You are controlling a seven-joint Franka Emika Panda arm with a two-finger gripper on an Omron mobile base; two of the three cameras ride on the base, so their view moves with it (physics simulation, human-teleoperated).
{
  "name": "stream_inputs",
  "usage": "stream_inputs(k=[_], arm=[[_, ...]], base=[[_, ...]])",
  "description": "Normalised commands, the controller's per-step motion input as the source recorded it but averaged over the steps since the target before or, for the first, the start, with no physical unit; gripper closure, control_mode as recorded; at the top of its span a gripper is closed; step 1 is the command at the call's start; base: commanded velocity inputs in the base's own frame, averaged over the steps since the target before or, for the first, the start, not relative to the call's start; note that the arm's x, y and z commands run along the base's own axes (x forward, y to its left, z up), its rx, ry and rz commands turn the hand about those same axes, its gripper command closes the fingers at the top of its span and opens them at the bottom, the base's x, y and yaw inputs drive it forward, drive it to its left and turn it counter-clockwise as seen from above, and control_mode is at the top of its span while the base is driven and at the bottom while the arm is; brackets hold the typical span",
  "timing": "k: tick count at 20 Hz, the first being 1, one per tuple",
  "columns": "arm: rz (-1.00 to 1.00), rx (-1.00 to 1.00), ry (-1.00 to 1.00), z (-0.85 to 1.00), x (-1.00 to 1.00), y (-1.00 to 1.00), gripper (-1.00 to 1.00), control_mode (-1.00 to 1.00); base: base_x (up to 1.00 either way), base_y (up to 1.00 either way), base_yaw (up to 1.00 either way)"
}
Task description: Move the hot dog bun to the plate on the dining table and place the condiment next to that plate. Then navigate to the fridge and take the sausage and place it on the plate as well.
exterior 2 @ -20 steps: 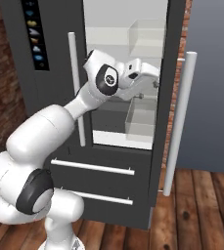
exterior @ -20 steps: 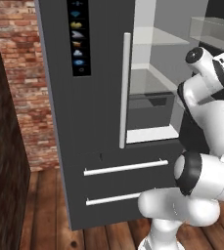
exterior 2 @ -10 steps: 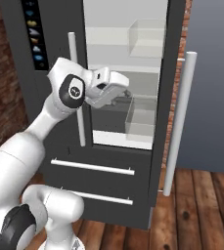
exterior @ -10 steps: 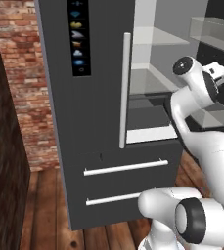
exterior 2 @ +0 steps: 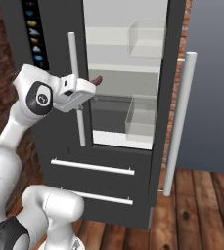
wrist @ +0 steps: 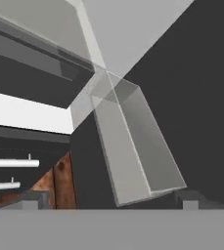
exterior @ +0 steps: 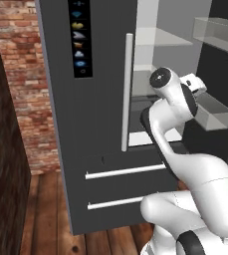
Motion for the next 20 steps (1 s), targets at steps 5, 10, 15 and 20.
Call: stream_inputs(k=[5, 10, 15, 20], arm=[[0.08, 0.11, 0.00, -0.12, -0.03, 1.00, -1.00, -1.00], [0.06, 0.16, 0.00, -0.02, 0.00, 0.96, -1.00, -1.00], [0.02, 0.24, 0.00, 0.00, 0.18, 0.64, -1.00, -1.00], [-0.02, 0.21, 0.00, 0.00, 0.38, 0.12, -1.00, -1.00]], base=[[0.00, 0.00, 0.00], [0.00, 0.00, 0.00], [0.00, 0.00, 0.00], [0.00, 0.00, 0.00]])
